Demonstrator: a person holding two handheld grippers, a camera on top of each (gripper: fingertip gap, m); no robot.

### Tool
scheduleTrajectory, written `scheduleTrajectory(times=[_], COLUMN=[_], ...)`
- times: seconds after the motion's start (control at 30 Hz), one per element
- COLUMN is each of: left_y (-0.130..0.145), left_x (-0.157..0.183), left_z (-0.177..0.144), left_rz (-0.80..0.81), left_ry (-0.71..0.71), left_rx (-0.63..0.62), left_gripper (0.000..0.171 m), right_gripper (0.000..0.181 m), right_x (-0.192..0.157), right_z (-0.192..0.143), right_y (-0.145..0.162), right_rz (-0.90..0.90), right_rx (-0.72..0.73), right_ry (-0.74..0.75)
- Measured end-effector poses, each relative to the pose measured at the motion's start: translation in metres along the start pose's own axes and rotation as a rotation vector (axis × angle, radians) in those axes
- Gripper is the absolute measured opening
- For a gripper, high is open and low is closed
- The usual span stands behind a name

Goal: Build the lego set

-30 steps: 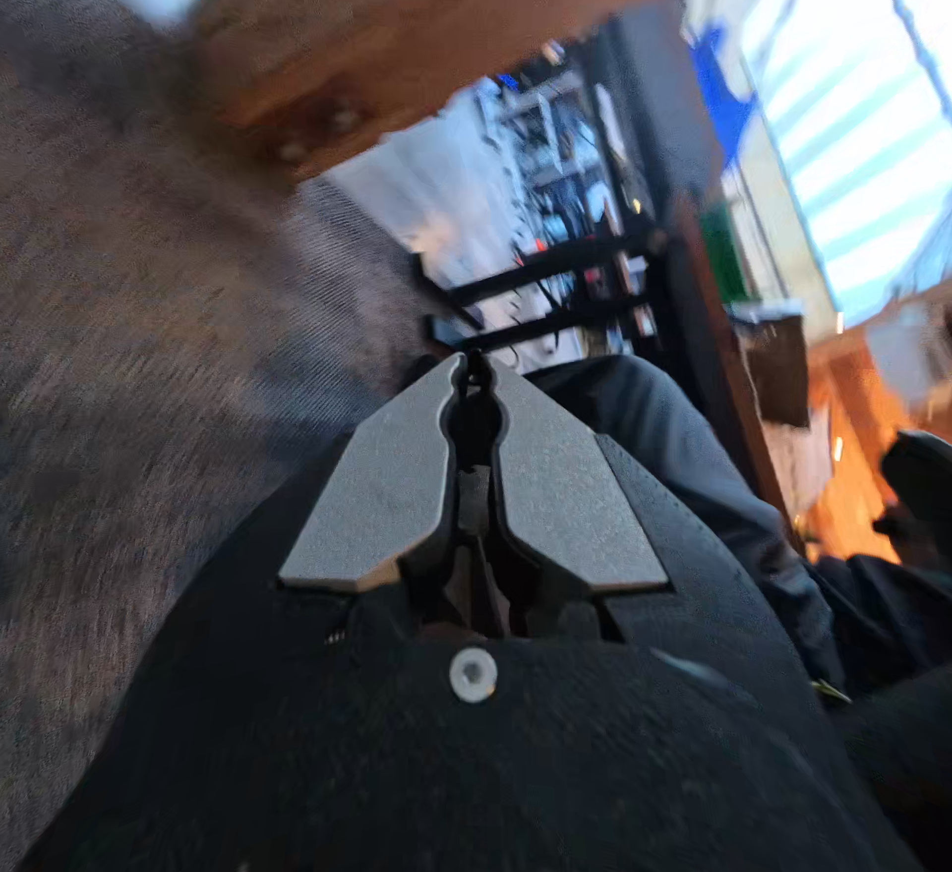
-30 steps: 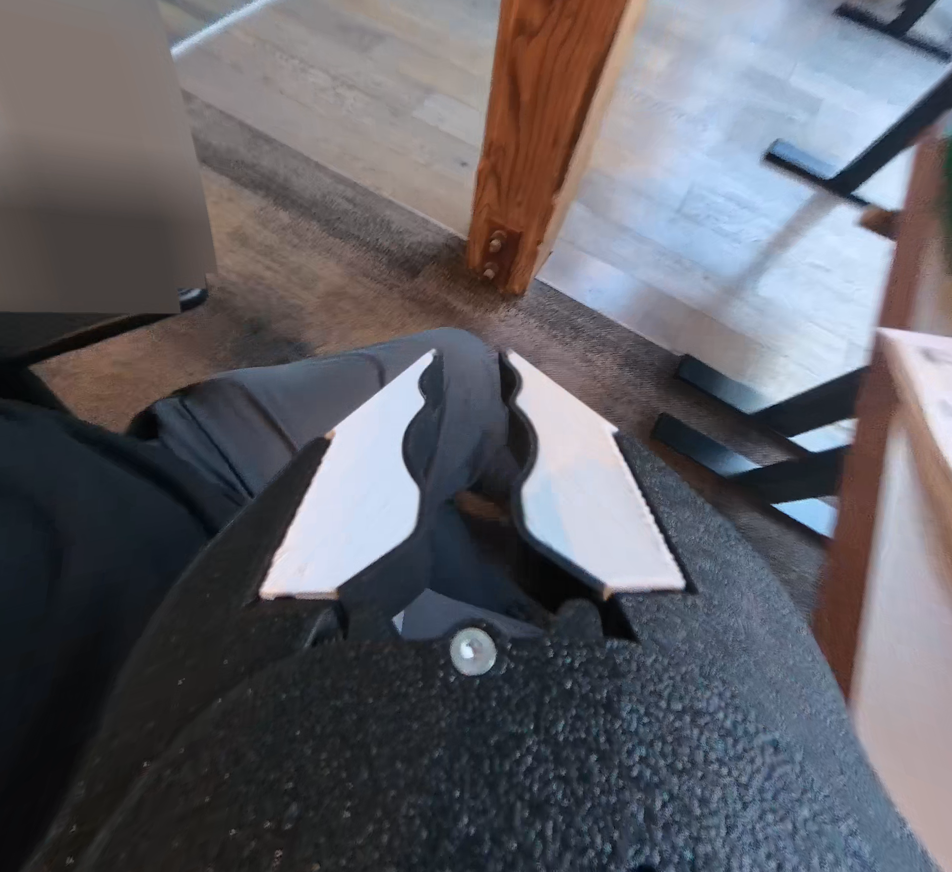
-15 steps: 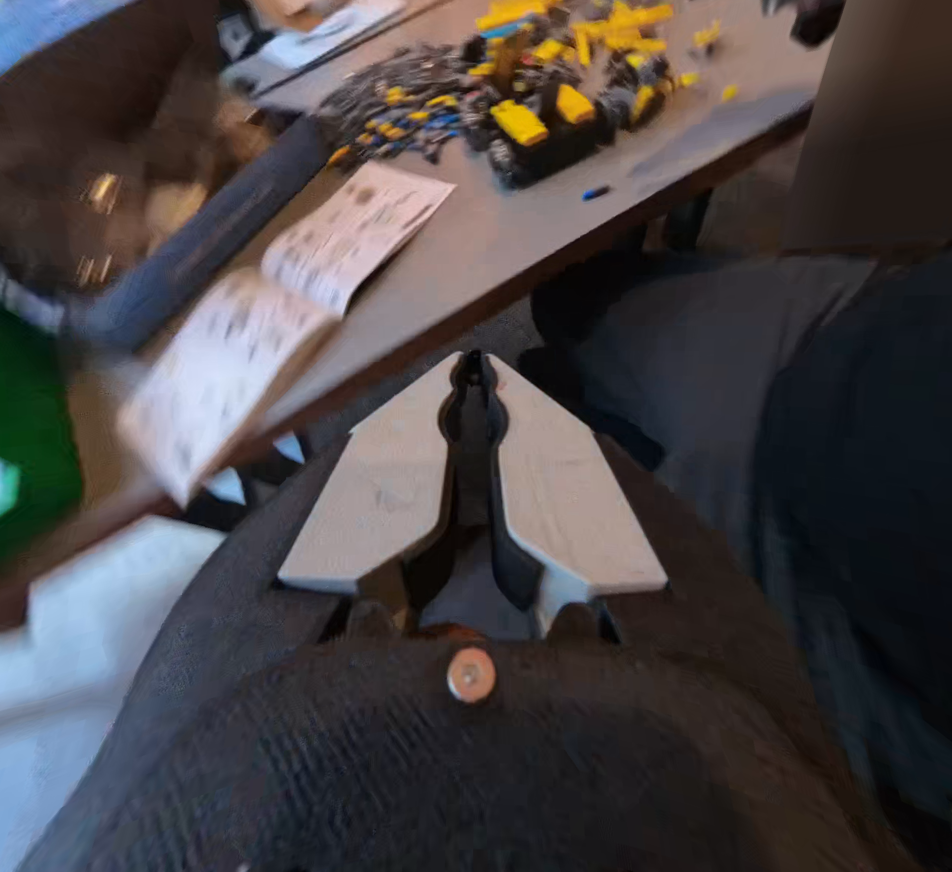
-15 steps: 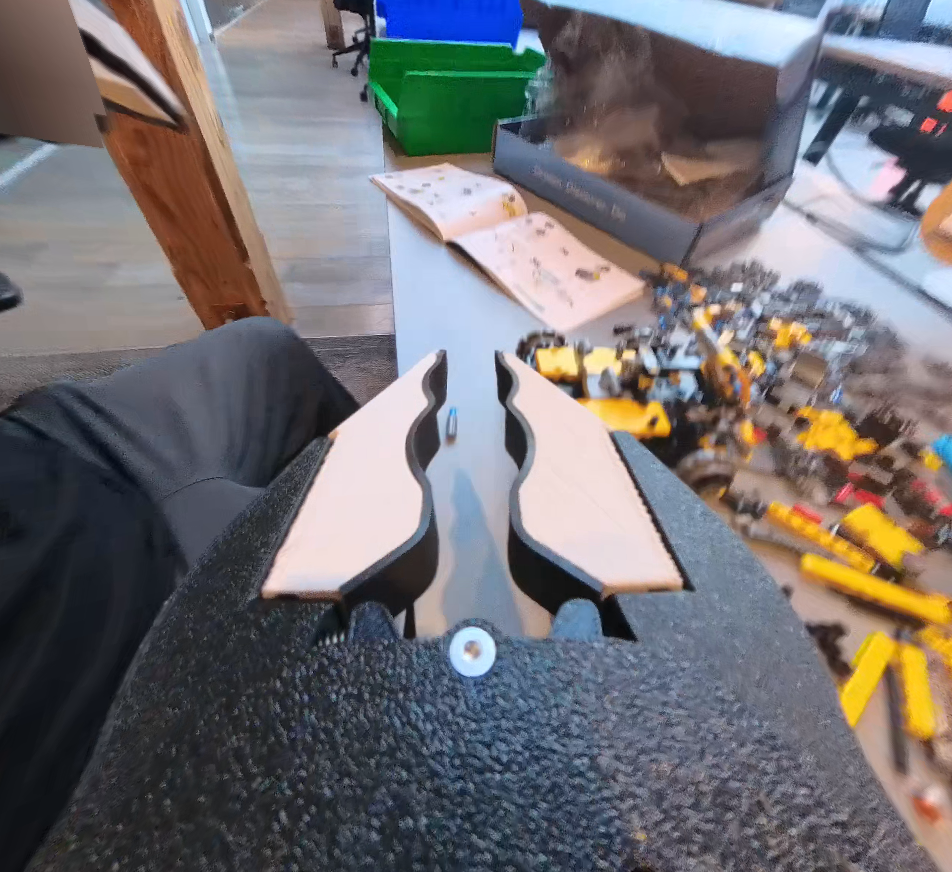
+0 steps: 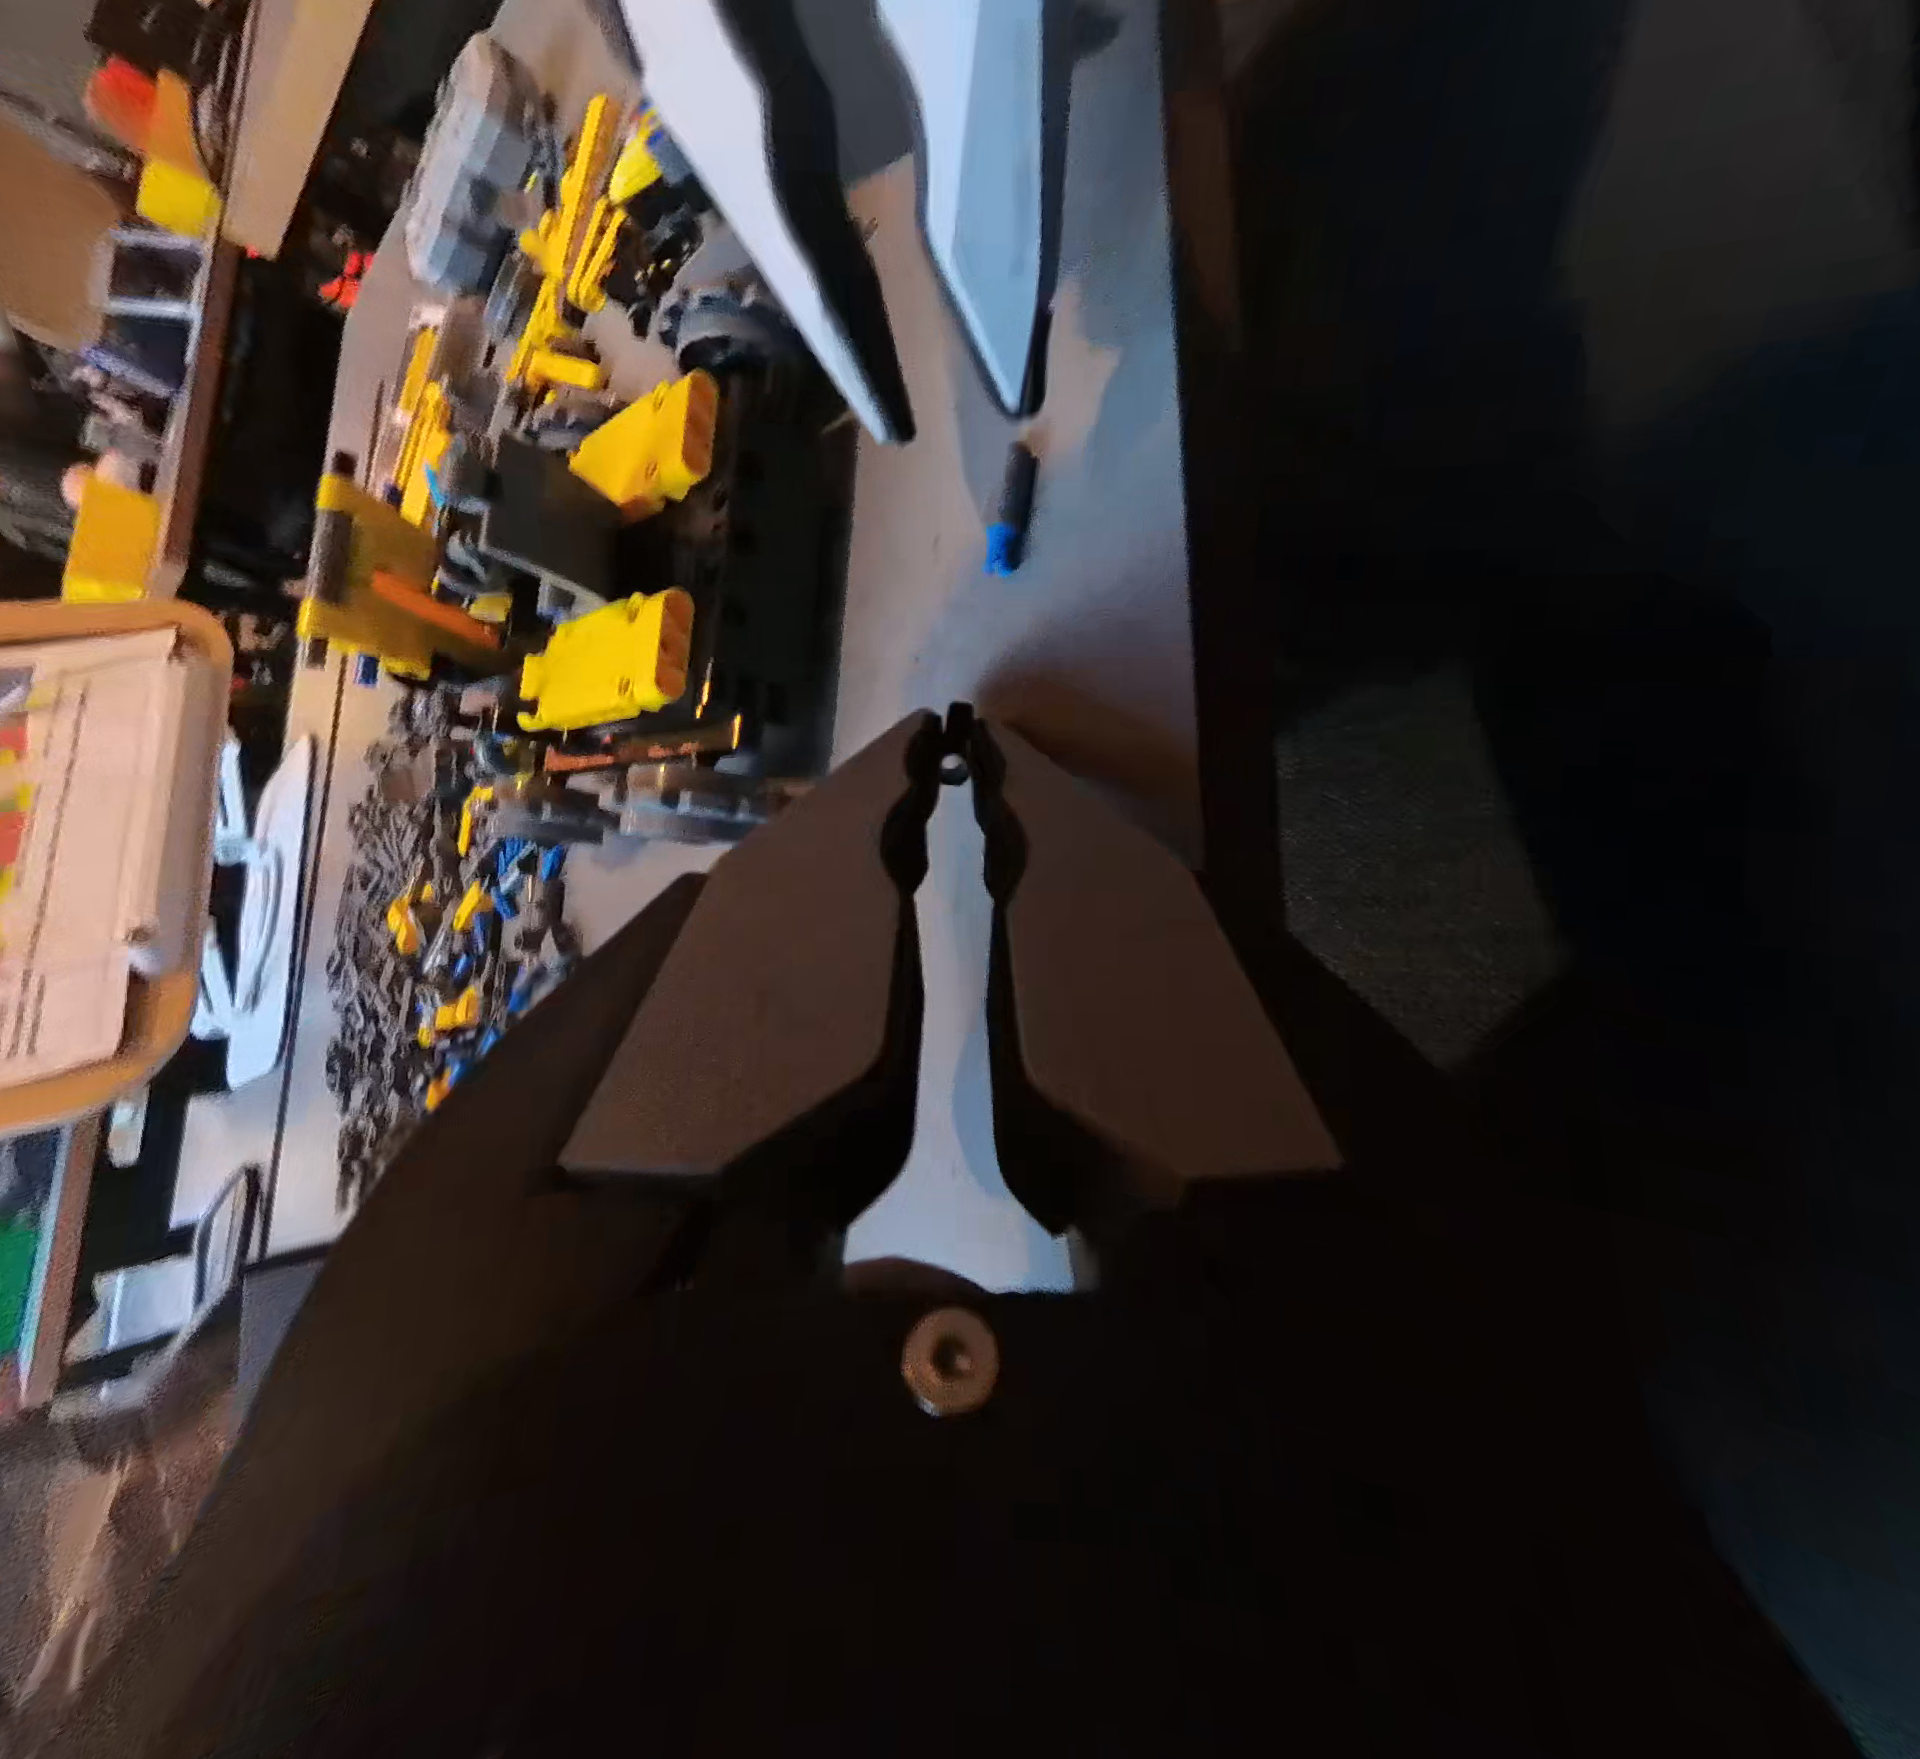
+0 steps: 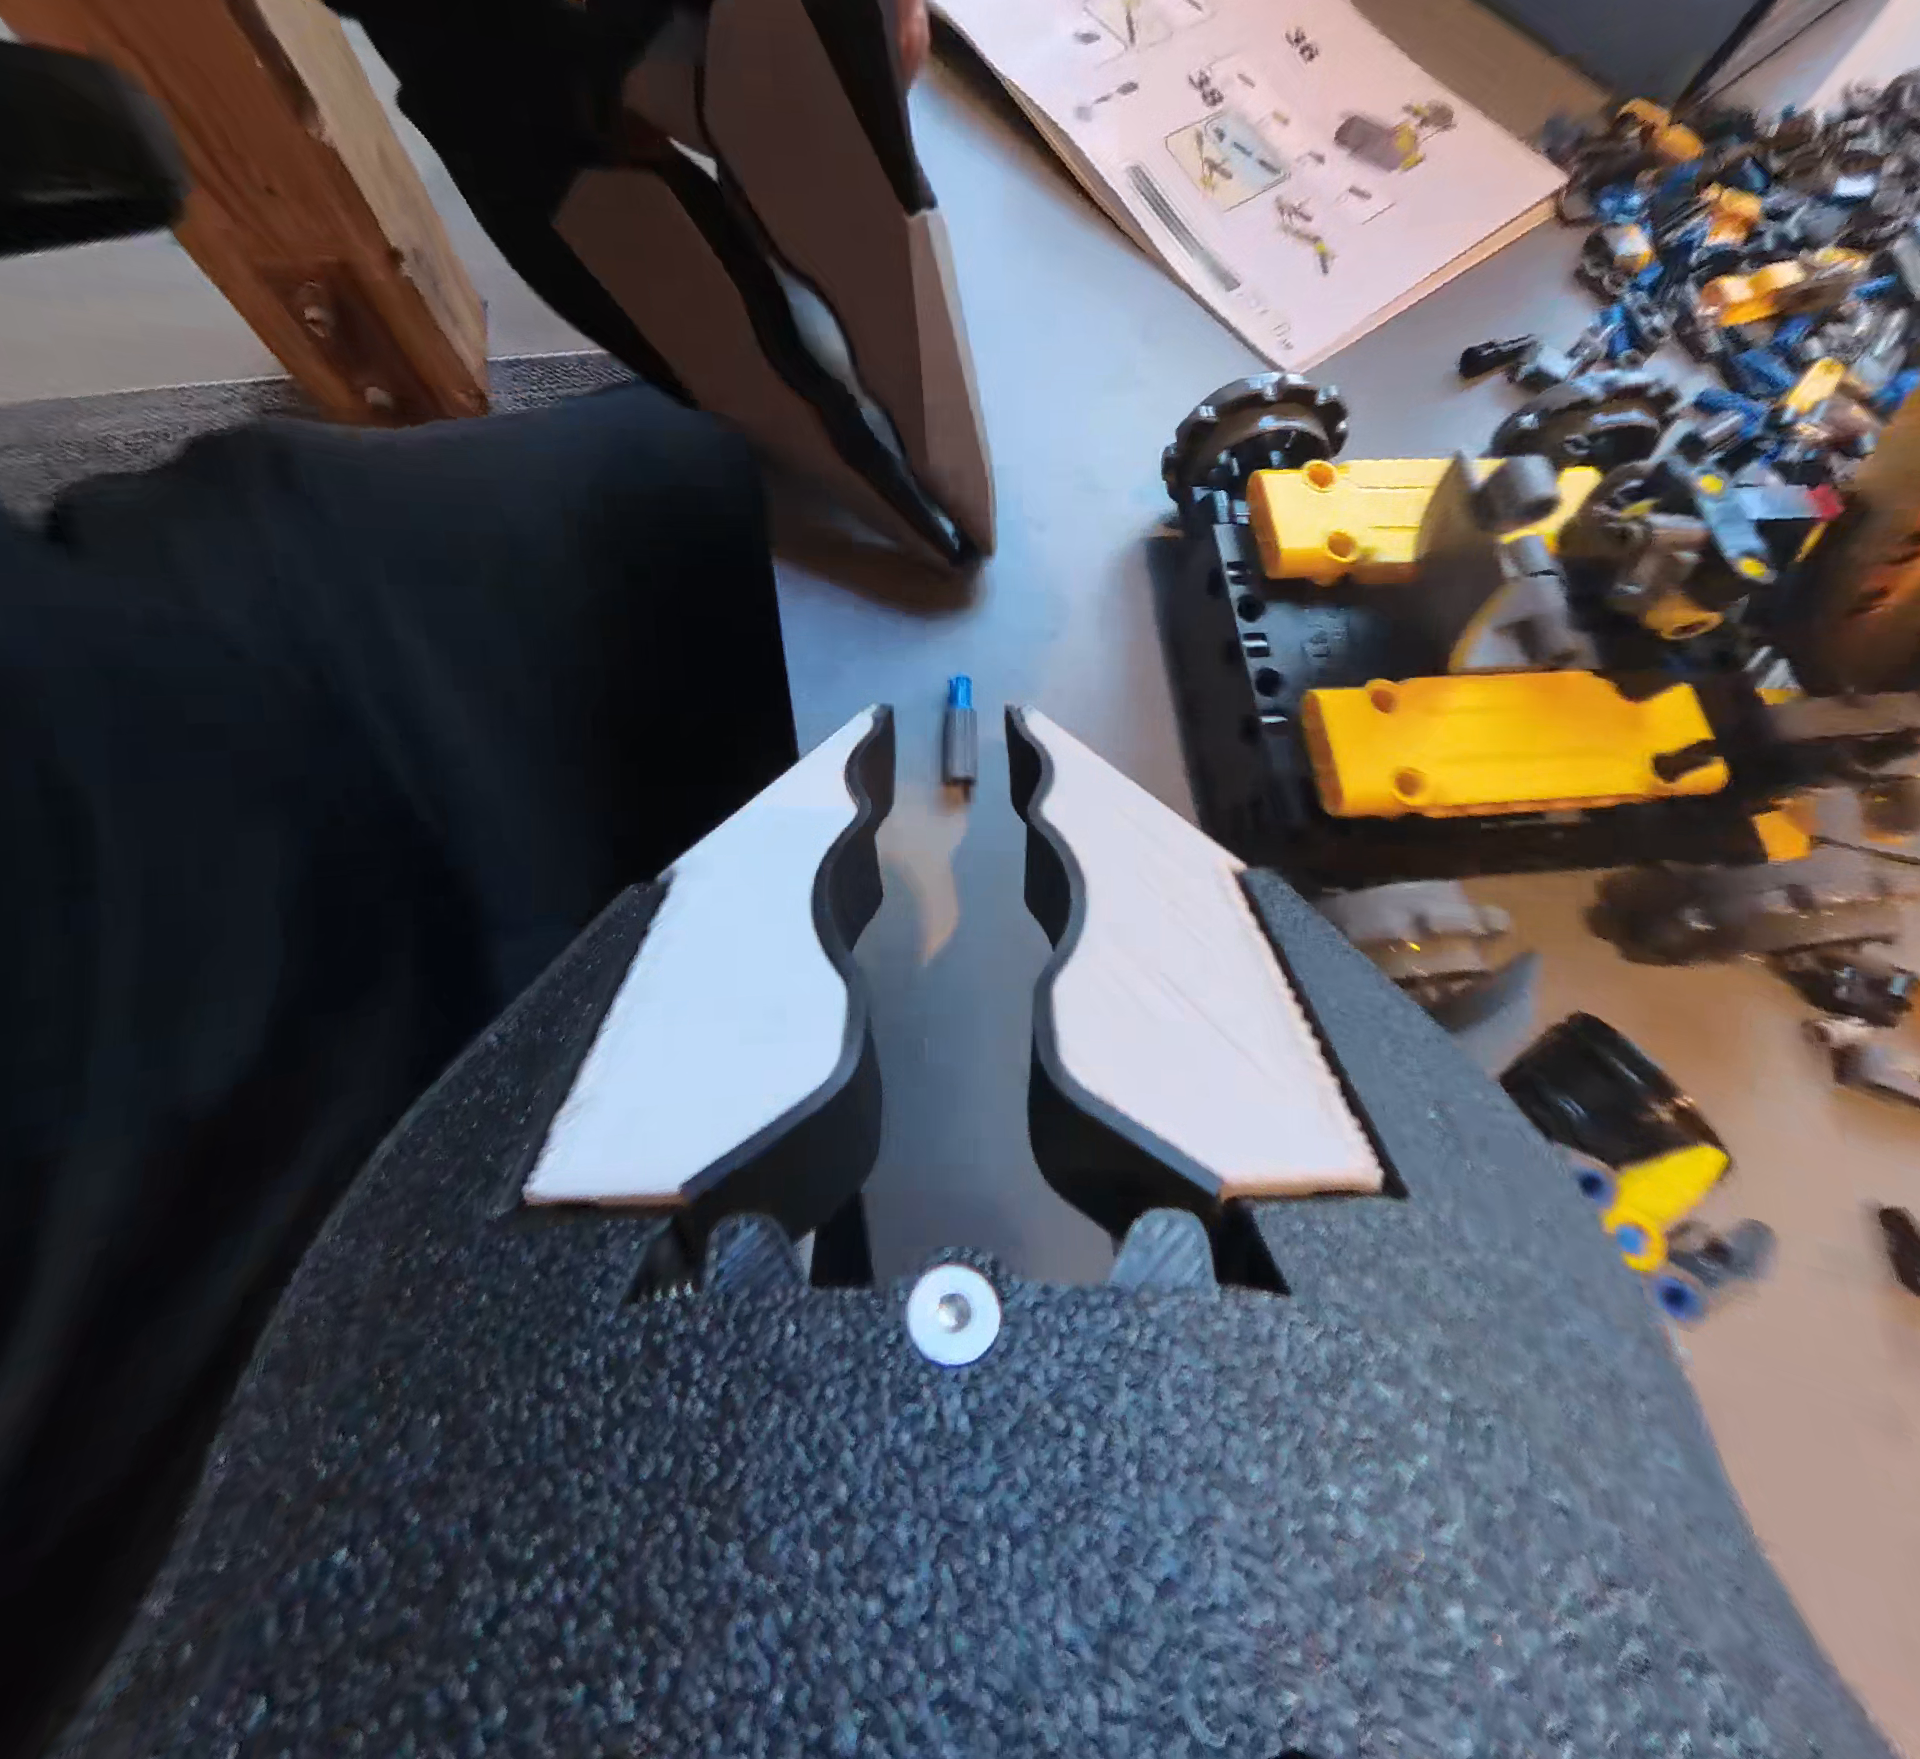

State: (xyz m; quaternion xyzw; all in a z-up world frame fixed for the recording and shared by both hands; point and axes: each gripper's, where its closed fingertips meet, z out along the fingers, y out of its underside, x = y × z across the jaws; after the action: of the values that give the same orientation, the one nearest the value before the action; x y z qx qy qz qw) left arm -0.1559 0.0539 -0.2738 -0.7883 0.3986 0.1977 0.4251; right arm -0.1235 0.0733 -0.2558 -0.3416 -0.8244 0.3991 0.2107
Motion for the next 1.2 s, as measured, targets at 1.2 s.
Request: scheduleTrajectory(times=[1.2], left_y=[-0.001], left_x=[0.004], left_z=[0.000], left_rz=[-0.797], left_ry=[0.226], left_rx=[-0.087], left_gripper=[0.021], right_gripper=[0.016], right_x=[0.003], right_z=[0.013], right_y=[0.015], right_rz=[0.069], right_rx=[-0.128], right_ry=[0.078])
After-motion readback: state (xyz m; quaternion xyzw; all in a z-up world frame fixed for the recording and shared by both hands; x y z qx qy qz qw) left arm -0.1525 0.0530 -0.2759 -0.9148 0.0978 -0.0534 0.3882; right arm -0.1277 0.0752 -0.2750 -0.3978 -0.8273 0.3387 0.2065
